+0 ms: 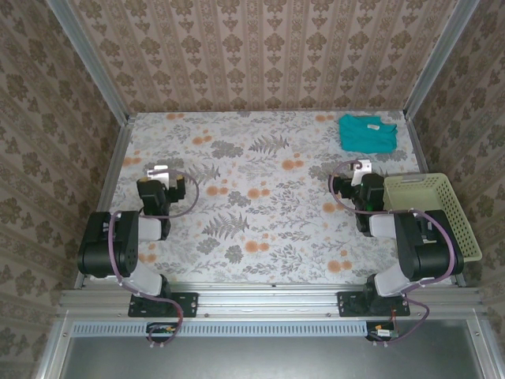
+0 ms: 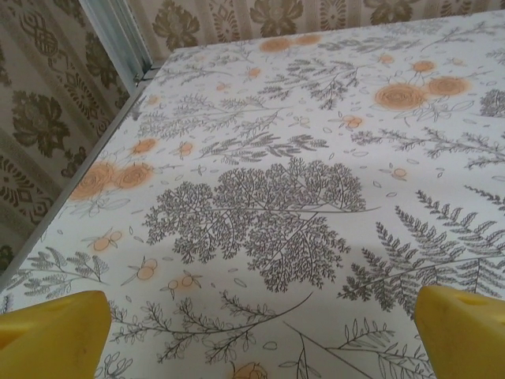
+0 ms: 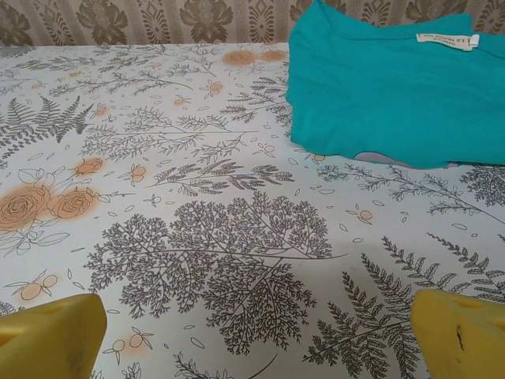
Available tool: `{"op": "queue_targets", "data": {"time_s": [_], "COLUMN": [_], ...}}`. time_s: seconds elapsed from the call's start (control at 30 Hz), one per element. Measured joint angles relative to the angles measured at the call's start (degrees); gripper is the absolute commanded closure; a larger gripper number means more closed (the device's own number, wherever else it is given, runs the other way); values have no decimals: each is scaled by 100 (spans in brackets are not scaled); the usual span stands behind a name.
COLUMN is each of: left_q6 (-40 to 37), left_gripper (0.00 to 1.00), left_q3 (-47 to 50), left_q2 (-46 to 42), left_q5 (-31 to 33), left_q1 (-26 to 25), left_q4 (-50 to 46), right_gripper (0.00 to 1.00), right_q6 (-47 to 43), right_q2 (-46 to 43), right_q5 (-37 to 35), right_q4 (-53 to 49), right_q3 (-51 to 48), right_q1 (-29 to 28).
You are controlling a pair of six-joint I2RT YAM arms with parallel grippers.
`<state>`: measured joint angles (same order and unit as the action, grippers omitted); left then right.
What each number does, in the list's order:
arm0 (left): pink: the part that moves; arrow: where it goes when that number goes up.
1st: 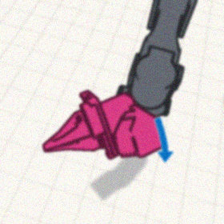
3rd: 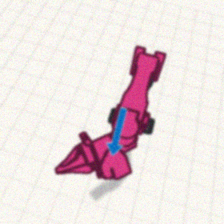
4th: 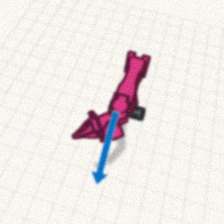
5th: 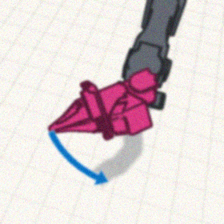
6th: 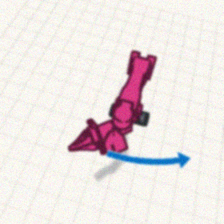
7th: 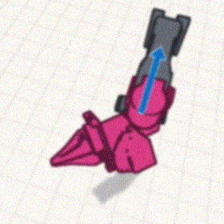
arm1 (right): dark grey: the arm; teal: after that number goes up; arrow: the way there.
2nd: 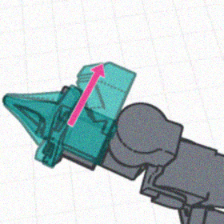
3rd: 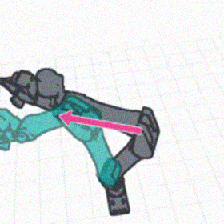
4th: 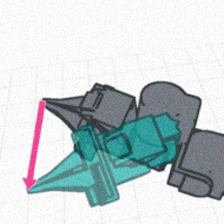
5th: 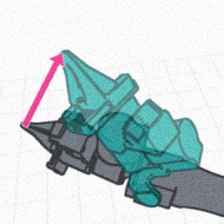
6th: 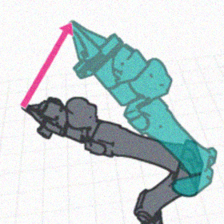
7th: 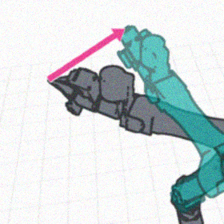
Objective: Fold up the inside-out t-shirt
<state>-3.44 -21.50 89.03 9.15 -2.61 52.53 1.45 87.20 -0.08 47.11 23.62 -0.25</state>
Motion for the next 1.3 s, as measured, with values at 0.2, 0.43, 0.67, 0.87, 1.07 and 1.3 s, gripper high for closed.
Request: {"op": "queue_targets", "data": {"time_s": [0.2, 0.43, 0.67, 0.87, 1.07, 1.3], "left_q6": [83, 87, 87, 87, 87, 87], "left_gripper": [0, 0, 0, 0, 0, 0], "left_q3": [0, 0, 0, 0, 0, 0], "left_q2": [0, 0, 0, 0, 0, 0], "left_q5": [208, 282, 286, 286, 286, 286], "left_q1": [-2, -2, -2, -2, -2, -2], "left_q4": [-31, -28, -28, -31, -28, -28], "right_gripper": [0, 0, 0, 0, 0, 0], "right_q6": [2, 2, 2, 2, 2, 2], "right_q2": [0, 0, 0, 0, 0, 9], "right_q5": [-210, -269, -269, -269, -269, -269], "right_q4": [31, 33, 33, 33, 33, 31], "right_q3": [0, 0, 0, 0, 0, 0], "right_q1": [-55, -55, -55, -55, -55, -55]}}
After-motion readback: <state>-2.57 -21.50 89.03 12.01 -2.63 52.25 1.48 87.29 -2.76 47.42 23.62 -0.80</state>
